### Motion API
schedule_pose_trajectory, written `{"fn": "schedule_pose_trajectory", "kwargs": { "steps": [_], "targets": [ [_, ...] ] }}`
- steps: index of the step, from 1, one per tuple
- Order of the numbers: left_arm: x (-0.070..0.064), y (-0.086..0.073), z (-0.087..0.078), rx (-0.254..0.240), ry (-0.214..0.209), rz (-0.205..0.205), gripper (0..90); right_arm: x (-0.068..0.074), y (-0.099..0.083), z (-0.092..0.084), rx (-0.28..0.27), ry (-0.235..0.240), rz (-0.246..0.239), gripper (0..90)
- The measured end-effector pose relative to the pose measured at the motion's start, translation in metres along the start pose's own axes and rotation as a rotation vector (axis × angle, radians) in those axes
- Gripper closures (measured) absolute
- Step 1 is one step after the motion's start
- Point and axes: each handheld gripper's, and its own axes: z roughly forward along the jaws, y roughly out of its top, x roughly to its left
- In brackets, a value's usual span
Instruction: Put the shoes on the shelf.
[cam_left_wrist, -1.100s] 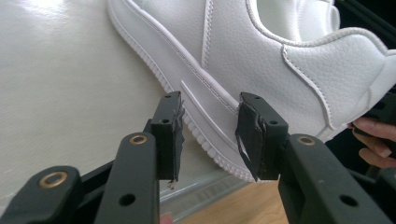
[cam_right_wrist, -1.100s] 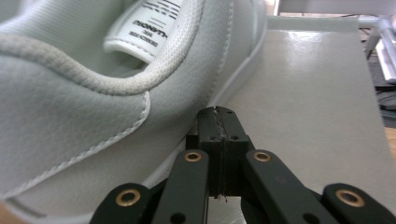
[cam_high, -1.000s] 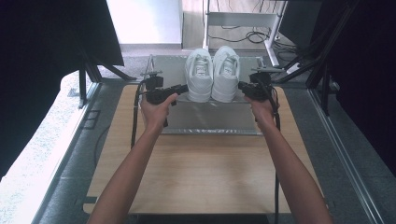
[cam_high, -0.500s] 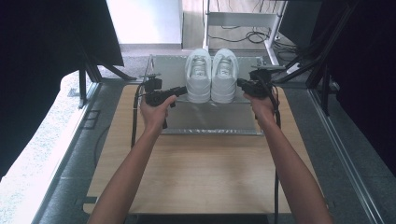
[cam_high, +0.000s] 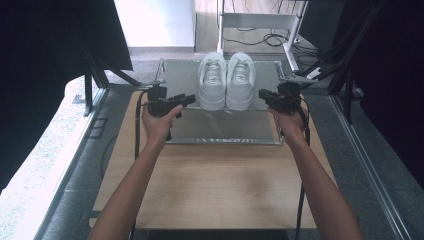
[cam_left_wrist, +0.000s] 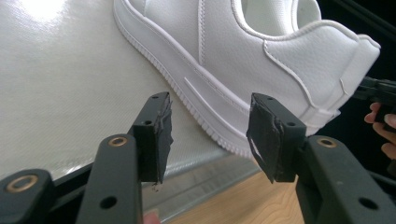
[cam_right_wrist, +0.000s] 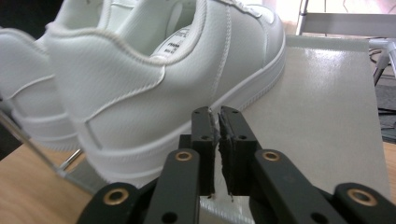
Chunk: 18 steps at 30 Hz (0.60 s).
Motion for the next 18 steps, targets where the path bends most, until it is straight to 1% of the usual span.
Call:
{"fn": "schedule_pose_trajectory", "kwargs": {
  "steps": [3,7,10,14,16,18],
  "targets": [
    [0.001,-0.005,-0.008,-0.012,-0.015,-0.004,47.9,0.000,-0.006,-0.007,-0.003,0.019,-0.013,79.9],
    [0.003,-0.014,-0.020,-0.025,-0.018,0.012,47.2,0.002,-0.015,-0.019,-0.021,0.038,-0.038,74.3],
    [0.004,-0.022,-0.030,-0.033,-0.030,0.021,46.3,0.004,-0.023,-0.027,-0.042,0.051,-0.051,69.9],
    [0.005,-0.035,-0.044,-0.039,-0.042,0.040,45.1,0.008,-0.037,-0.039,-0.063,0.078,-0.062,63.7],
    [0.005,-0.045,-0.051,-0.041,-0.055,0.046,44.4,0.009,-0.046,-0.044,-0.068,0.093,-0.068,61.0],
    [0.005,-0.053,-0.056,-0.028,-0.058,0.063,44.1,0.010,-0.056,-0.049,-0.077,0.097,-0.072,60.1]
  ]
}}
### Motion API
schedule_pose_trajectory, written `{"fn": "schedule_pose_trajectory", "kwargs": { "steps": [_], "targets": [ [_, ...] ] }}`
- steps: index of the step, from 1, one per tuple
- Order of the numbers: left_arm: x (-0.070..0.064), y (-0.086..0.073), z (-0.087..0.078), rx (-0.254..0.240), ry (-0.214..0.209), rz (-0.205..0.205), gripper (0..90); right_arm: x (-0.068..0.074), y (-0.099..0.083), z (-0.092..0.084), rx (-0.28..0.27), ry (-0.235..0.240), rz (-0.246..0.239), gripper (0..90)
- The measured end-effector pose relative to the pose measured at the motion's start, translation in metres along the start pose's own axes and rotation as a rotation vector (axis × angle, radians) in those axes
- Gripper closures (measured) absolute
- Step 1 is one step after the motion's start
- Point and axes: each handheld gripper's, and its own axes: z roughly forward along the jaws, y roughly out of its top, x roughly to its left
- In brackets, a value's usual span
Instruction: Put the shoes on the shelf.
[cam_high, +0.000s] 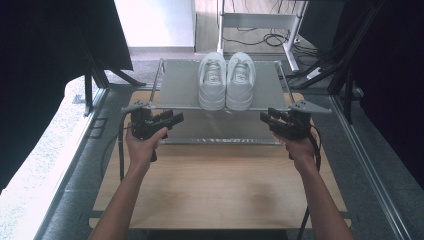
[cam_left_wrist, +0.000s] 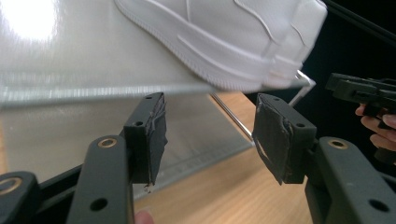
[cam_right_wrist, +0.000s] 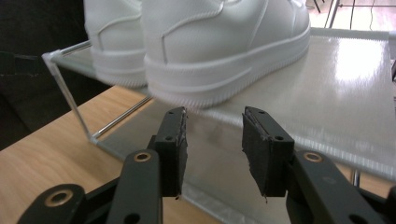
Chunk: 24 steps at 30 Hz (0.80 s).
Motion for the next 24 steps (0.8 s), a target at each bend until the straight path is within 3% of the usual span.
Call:
{"fn": "schedule_pose_trajectory", "kwargs": {
  "steps": [6,12,14,18,24],
  "targets": [
    [-0.003,-0.025,-0.012,0.053,-0.010,0.048,42.9,0.003,-0.036,-0.014,-0.014,0.043,0.020,56.8],
    [0.001,-0.055,-0.023,0.079,-0.006,0.035,42.4,0.000,-0.073,-0.023,-0.005,0.067,0.035,55.3],
    [0.002,-0.064,-0.026,0.080,-0.001,0.029,42.3,-0.003,-0.080,-0.024,0.028,0.064,0.032,54.4],
    [0.004,-0.070,-0.028,0.090,-0.003,0.017,42.0,-0.004,-0.089,-0.026,0.033,0.058,0.054,54.2],
    [-0.002,-0.071,-0.028,0.082,-0.015,0.034,41.6,0.002,-0.094,-0.024,0.038,0.050,0.006,50.8]
  ]
}}
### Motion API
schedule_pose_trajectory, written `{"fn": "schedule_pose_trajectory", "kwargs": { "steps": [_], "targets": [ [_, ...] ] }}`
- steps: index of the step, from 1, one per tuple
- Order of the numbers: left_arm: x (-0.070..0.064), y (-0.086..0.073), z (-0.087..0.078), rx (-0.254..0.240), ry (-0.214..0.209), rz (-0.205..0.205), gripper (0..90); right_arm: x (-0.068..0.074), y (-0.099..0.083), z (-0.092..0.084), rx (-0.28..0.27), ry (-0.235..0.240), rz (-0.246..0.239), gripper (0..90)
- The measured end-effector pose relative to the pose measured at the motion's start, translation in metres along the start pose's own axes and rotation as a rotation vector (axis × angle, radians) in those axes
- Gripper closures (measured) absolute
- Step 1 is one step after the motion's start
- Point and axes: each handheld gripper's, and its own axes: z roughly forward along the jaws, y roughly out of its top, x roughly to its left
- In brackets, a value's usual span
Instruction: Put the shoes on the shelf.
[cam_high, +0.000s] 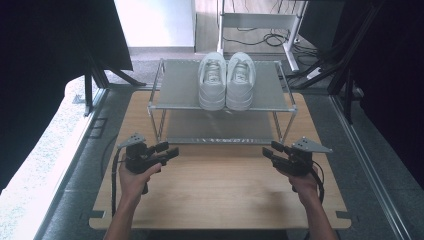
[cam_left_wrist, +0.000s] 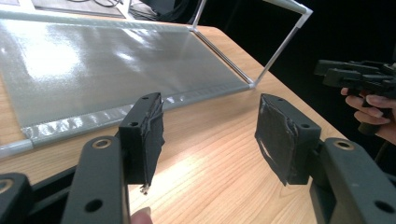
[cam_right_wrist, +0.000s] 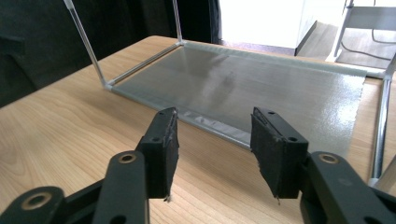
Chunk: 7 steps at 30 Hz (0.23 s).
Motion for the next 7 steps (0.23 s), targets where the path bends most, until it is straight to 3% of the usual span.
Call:
{"fn": "schedule_pose_trajectory", "kwargs": {
  "steps": [7],
  "targets": [
    [0.0019,-0.0038,0.0003,0.021,0.020,0.011,39.3,-0.0064,-0.0092,-0.0087,0.006,-0.027,0.028,47.3]
  ]
}}
